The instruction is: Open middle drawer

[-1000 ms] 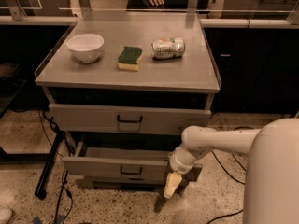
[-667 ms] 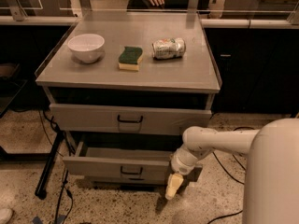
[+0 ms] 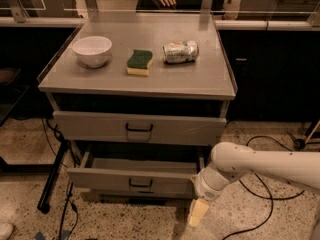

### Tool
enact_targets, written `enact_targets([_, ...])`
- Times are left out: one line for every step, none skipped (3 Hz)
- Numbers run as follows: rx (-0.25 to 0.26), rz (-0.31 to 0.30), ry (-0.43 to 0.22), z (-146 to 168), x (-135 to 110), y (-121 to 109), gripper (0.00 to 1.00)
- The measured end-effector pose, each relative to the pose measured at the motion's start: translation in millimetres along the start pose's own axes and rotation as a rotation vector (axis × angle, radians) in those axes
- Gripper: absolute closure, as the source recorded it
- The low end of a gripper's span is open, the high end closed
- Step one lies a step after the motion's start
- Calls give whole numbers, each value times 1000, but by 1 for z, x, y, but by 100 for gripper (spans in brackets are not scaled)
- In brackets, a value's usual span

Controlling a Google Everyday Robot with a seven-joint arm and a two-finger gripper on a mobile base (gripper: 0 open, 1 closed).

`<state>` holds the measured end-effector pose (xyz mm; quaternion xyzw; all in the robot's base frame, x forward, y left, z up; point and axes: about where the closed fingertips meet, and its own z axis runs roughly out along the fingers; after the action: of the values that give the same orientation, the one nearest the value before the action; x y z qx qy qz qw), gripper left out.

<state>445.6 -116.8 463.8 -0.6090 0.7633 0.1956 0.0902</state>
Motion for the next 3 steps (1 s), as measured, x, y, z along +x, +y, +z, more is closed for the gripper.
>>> enact_targets([0,0,0,0,0,0,0])
enact_targets([29,36,-7,-8,5,-6,0])
enact_targets([130,70,5,-42,15,-24,0])
